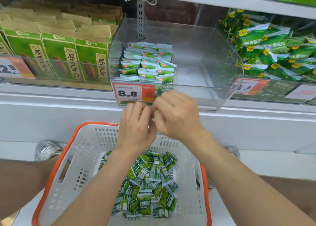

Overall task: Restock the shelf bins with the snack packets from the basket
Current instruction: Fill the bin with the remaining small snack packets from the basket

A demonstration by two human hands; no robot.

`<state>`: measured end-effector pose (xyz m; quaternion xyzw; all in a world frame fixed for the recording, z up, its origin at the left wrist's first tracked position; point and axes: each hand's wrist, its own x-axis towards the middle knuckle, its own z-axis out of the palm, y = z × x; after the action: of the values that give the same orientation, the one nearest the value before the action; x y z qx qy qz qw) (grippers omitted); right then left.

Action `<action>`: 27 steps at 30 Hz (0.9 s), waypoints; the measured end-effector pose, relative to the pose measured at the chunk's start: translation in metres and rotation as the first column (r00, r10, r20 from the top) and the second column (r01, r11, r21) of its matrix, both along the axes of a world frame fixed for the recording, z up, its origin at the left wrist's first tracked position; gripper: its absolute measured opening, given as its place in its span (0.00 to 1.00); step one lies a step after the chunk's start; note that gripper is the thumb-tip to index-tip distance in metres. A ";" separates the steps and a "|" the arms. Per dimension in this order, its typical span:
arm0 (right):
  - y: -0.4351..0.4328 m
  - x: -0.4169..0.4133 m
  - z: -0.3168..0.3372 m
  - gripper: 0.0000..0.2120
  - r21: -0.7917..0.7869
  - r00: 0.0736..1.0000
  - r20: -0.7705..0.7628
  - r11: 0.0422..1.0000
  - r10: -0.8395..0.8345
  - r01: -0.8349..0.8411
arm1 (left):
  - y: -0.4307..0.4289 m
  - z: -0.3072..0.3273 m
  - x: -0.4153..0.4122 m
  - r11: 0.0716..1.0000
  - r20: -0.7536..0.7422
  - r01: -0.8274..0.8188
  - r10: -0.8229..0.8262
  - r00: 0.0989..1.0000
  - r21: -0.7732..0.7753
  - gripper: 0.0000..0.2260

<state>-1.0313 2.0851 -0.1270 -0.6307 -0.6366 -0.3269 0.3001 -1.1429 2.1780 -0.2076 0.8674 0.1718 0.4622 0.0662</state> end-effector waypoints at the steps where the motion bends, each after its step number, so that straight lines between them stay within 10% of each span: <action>1: -0.005 -0.005 -0.017 0.06 -0.081 1.000 -0.022 0.997 0.010 -0.012 | 0.003 -0.020 -0.004 0.997 -0.113 0.030 -0.037 0.993 -0.071 0.11; 4: -0.018 -0.017 -0.066 0.09 -0.417 0.973 -0.220 0.908 -0.073 -0.026 | 0.006 -0.082 -0.020 0.949 -0.414 -0.052 -0.087 0.906 -0.312 0.07; 7: -0.024 -0.014 -0.103 0.10 -0.822 0.946 -0.218 0.568 -0.239 -0.046 | 0.000 -0.133 -0.038 0.871 -0.658 -0.261 -0.091 0.748 -0.417 0.06; 13: -0.030 -0.007 -0.152 0.09 -0.978 0.957 -0.093 0.207 -0.275 -0.036 | -0.007 -0.197 -0.061 0.686 -0.902 -0.591 -0.258 0.347 -0.423 0.24; 23: -0.021 -0.007 -0.188 0.14 -0.994 0.928 -0.100 -0.015 -0.358 -0.113 | -0.002 -0.201 -0.055 0.692 -0.820 -0.518 -0.193 0.539 -0.503 0.29; 27: -0.014 0.004 -0.184 0.18 -0.961 0.799 -0.275 0.139 -0.535 -0.238 | -0.006 -0.169 -0.038 0.650 -0.670 -0.371 -0.294 0.682 -0.663 0.29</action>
<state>-1.0276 2.0712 -0.3115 -0.7971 -0.4959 0.3415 -0.0456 -1.1812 2.1722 -0.3770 0.8605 0.3800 -0.0383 0.3371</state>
